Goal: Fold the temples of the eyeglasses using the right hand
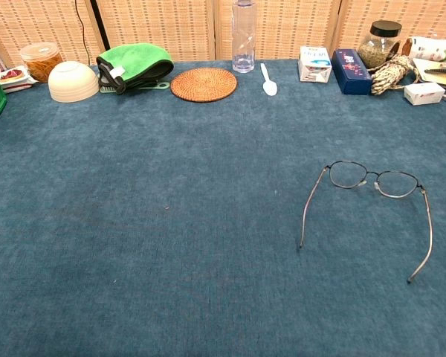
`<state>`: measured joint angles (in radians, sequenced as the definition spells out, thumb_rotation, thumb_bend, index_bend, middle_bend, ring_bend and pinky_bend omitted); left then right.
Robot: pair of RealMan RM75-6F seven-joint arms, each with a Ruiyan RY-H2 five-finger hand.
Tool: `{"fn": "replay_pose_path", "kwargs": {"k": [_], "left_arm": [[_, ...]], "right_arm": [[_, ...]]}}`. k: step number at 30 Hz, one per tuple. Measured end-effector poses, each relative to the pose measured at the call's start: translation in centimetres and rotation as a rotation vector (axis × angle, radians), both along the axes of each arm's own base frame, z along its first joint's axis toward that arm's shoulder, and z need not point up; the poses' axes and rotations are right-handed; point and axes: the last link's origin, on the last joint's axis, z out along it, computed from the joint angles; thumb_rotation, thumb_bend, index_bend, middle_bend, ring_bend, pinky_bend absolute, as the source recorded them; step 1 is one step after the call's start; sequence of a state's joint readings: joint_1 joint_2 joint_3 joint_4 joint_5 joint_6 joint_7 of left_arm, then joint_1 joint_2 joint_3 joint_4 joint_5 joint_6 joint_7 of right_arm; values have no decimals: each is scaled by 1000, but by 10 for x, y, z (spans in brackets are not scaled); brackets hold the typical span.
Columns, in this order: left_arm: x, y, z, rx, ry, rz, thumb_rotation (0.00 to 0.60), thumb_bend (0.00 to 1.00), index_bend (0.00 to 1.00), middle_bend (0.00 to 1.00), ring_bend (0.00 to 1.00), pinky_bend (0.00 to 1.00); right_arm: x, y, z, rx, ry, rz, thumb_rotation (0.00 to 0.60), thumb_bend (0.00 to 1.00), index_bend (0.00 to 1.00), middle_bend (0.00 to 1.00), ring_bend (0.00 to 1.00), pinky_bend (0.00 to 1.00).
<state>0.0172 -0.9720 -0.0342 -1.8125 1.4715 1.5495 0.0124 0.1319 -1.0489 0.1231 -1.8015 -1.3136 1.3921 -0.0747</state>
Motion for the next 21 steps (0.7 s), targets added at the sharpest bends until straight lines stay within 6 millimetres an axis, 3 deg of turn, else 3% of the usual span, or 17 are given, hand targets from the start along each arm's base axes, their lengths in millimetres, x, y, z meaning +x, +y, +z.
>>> {"fn": "replay_pose_path", "kwargs": {"k": [21], "left_arm": [[2,-2,4,7,-4,-16,359,277,119,22,40,0]], "right_arm": [[3,1,3,8,-29,21,600,132,126,5,0,15]]}}
